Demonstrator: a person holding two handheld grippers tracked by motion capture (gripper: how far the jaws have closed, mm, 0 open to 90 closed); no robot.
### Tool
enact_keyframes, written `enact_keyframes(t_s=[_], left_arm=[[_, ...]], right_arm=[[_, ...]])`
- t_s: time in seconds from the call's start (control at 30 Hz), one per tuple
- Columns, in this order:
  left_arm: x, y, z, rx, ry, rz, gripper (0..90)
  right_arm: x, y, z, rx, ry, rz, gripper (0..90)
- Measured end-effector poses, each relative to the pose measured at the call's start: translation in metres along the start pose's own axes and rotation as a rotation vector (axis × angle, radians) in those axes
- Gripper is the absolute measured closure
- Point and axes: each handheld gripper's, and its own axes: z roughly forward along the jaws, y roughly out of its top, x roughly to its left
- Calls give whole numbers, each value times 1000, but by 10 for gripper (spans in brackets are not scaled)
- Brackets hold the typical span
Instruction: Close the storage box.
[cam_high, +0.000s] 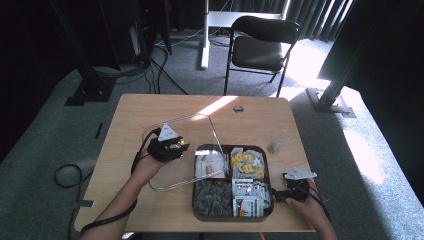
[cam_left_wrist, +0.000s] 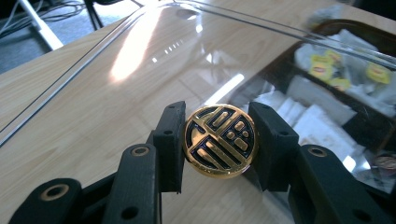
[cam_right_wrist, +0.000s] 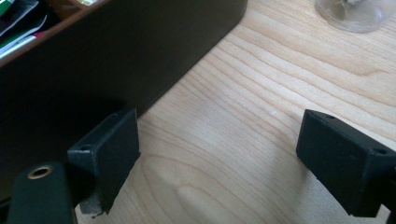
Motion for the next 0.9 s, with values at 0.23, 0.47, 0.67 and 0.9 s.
enact_keyframes(t_s=[0.23, 0.47, 0.67, 0.9], left_arm=[[-20, 9, 5, -7, -48, 43, 593], [-40, 16, 12, 0, -96, 82, 593], [-59, 19, 21, -1, -133, 114, 593], [-76, 21, 32, 7, -168, 134, 592]], right_arm=[[0, 0, 0, 0, 0, 2, 126], [0, 0, 0, 1, 0, 2, 126], [0, 0, 0, 0, 1, 2, 126], [0, 0, 0, 0, 0, 1, 126]])
